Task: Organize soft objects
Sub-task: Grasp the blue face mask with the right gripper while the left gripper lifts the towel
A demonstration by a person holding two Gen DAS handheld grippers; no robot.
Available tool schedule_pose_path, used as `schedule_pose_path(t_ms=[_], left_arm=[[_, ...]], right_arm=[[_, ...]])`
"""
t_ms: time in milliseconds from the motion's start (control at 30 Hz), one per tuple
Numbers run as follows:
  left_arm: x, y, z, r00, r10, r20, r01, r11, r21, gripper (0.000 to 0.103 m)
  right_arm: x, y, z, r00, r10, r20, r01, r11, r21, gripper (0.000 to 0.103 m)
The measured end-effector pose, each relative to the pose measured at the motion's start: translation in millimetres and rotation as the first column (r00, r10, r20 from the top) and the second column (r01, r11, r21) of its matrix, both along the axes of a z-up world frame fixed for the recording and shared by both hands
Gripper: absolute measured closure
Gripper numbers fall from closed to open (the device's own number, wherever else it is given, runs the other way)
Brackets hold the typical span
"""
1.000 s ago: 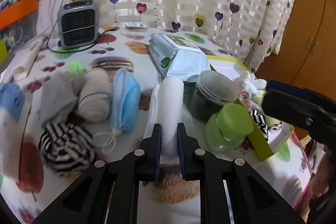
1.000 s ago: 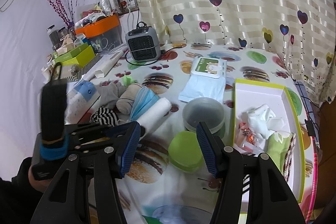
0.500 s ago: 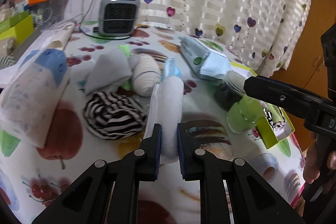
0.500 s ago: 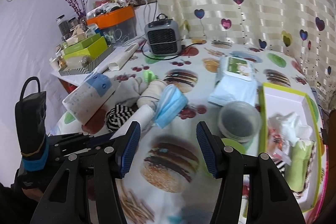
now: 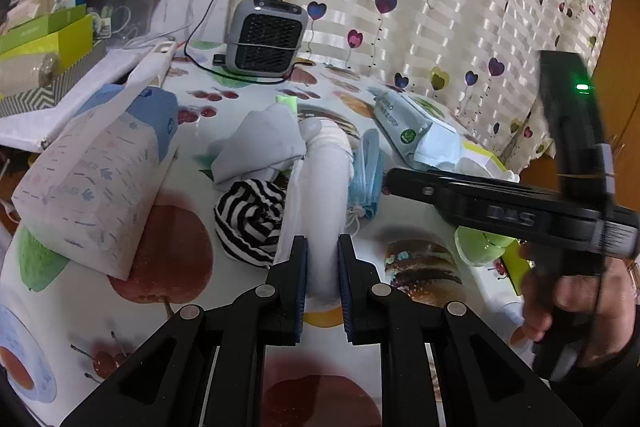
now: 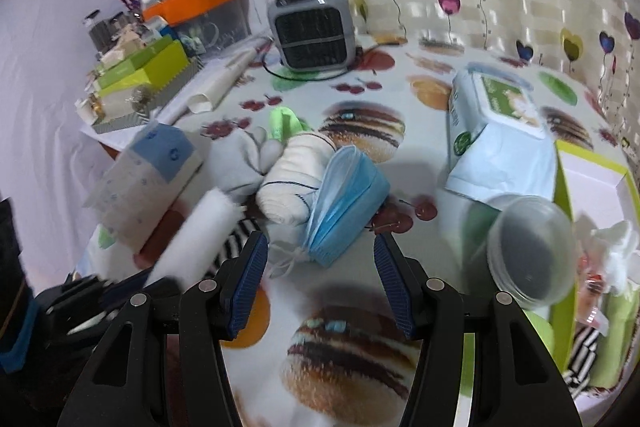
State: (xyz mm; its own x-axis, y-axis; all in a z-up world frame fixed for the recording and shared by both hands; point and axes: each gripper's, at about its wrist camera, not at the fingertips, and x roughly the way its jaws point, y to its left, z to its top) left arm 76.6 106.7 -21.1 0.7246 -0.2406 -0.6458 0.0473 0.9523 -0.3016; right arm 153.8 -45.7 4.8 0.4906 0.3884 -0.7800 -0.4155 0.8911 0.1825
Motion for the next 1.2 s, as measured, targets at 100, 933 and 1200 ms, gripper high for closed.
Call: schedule_pose_path(t_ms=[100,933,1200], left_arm=[[1.0,2.5,-0.3,1.000,0.003,0.000,-0.003,1.000,-0.006,0.089],[2.0,-3.7,3.9,1.000,-0.005,0.015,0.005,1.000,-0.002,0.089],[-8.8,-16.0,21.5,0.999,-0.010,0.047,0.010,1.000,0.010,0.089]], right_arm=[[10.9,6.0,-12.1,1.000,-0.014,-0.028,0.013,1.000,-0.025,0.046],[11.5,4.8,-11.1,0.999,-0.036,-0.006,0.035,0.999,-0.037,0.078],[-19.6,-7.6,21.1,0.998,-0.002,0.063,0.000,0.999,0.032,0.078]])
